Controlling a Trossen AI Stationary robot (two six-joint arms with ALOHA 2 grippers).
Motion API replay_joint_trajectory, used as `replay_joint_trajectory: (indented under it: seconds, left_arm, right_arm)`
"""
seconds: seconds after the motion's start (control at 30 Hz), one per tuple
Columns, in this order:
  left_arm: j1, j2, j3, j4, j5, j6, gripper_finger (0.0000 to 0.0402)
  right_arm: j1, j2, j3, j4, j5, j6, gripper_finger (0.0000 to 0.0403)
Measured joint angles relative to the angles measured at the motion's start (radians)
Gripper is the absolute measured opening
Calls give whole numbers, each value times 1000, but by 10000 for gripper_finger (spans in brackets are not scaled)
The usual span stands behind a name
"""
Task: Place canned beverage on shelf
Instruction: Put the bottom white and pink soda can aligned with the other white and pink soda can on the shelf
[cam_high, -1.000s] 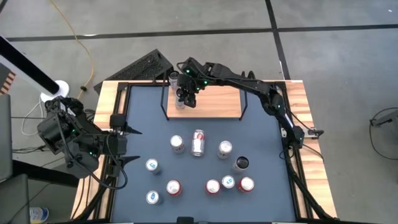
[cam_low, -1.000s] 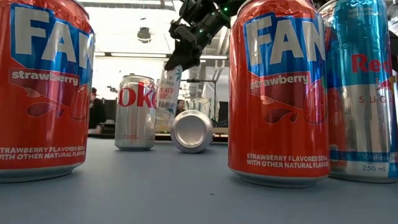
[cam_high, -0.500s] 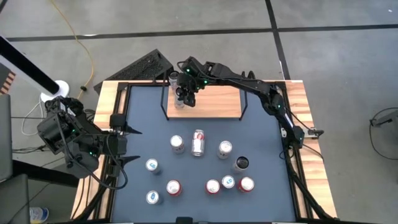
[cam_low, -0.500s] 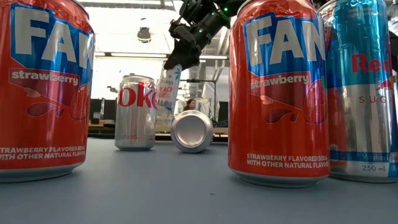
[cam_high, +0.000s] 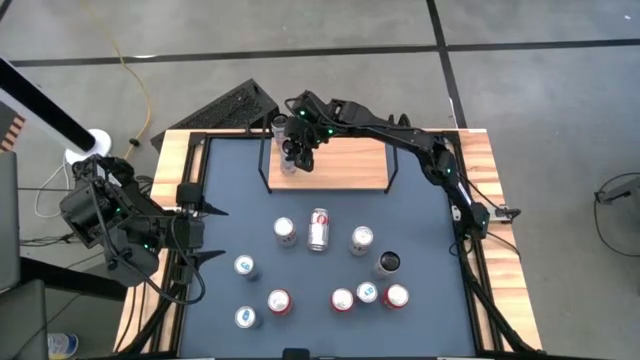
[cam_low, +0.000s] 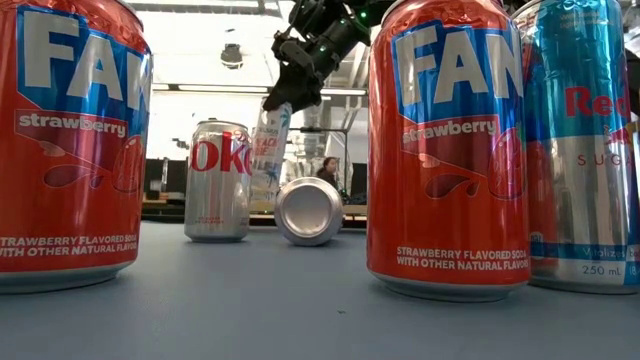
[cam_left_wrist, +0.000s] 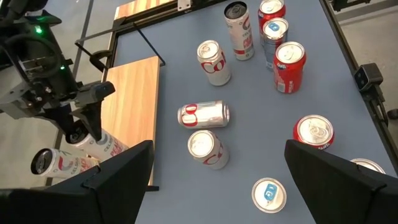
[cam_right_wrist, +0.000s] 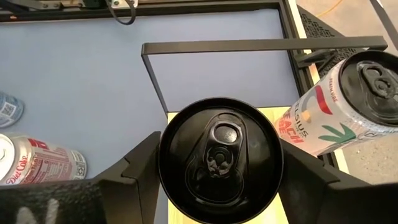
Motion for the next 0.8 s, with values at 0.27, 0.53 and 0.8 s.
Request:
replay_joint_trajectory:
  seconds: [0.27, 0.53, 0.8]
  left_arm:
    - [0, 0, 0, 0, 1, -8, 352]
    - [0, 0, 0, 0, 3, -25, 352]
    - [0, 0, 0, -1, 7, -38, 352]
  right_arm:
    - [5, 47, 0, 22, 9, -9, 246]
    - [5, 42, 0, 15, 22, 0, 253]
    - [17, 39, 0, 21, 23, -11, 301]
